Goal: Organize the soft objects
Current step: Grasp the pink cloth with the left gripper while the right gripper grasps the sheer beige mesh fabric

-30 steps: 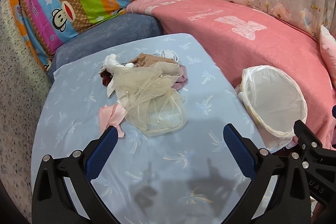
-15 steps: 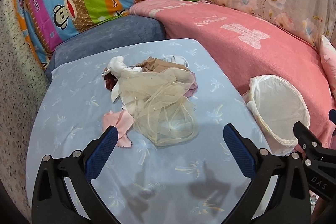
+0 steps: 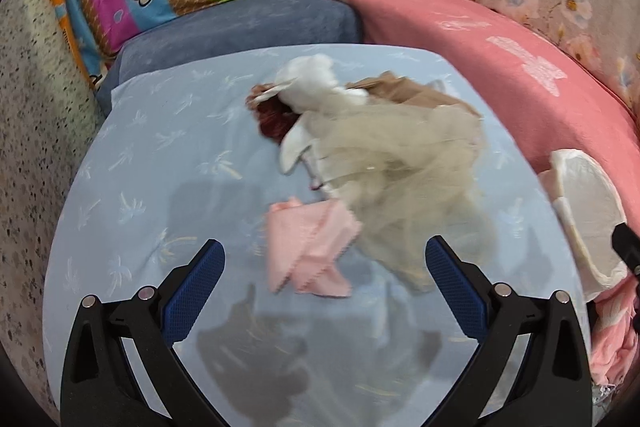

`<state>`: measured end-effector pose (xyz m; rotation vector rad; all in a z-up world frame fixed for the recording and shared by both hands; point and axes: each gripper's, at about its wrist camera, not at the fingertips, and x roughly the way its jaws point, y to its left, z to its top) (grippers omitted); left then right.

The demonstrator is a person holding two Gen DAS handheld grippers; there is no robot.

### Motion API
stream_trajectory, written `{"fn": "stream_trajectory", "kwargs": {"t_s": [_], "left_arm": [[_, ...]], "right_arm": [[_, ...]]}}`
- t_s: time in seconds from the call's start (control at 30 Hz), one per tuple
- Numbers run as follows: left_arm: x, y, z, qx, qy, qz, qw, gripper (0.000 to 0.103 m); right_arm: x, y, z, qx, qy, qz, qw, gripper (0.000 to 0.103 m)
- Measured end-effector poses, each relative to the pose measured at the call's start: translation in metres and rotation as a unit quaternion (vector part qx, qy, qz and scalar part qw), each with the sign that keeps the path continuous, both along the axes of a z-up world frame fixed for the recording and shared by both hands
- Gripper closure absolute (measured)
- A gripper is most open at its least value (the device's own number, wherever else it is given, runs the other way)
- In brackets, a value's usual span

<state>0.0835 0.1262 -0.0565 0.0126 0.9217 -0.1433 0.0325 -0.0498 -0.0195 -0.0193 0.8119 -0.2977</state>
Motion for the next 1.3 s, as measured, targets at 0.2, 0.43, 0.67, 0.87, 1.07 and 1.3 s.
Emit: {"fn": "stream_trajectory", "kwargs": {"t_s": [0.2, 0.43, 0.67, 0.87, 1.07, 1.3], "left_arm": [[0.015, 0.027, -0.021, -0.046, 0.028, 0.0, 0.9986, 0.01], [0.029, 0.033, -0.038, -0.092, 0.068, -0.014, 0.9934, 0.038], [0.031, 0.035, -0.042, -0.124, 0.089, -0.035, 0.9877, 0.088], [0.027, 0.036, -0.035, -0.129, 0.08, -0.044, 0.9873, 0.098], [0.025, 0.037, -0.023, -0.12, 0.065, -0.042, 0.9898, 0.098], [0.022, 0.029, -0.004, -0.115, 0.048, -0.042, 0.9913, 0.098]], "right_arm": [[0.021, 0.023, -0.007, 0.008, 0.001, 0.022, 1.0, 0.006], [0.043, 0.047, -0.021, 0.017, 0.015, 0.047, 0.999, 0.006], [0.061, 0.066, -0.042, 0.054, 0.043, 0.074, 0.995, 0.025], [0.076, 0.087, -0.064, 0.093, 0.077, 0.108, 0.987, 0.051], [0.084, 0.1, -0.084, 0.119, 0.106, 0.128, 0.979, 0.095], [0.071, 0.095, -0.056, 0.114, 0.069, 0.129, 0.983, 0.102]]}}
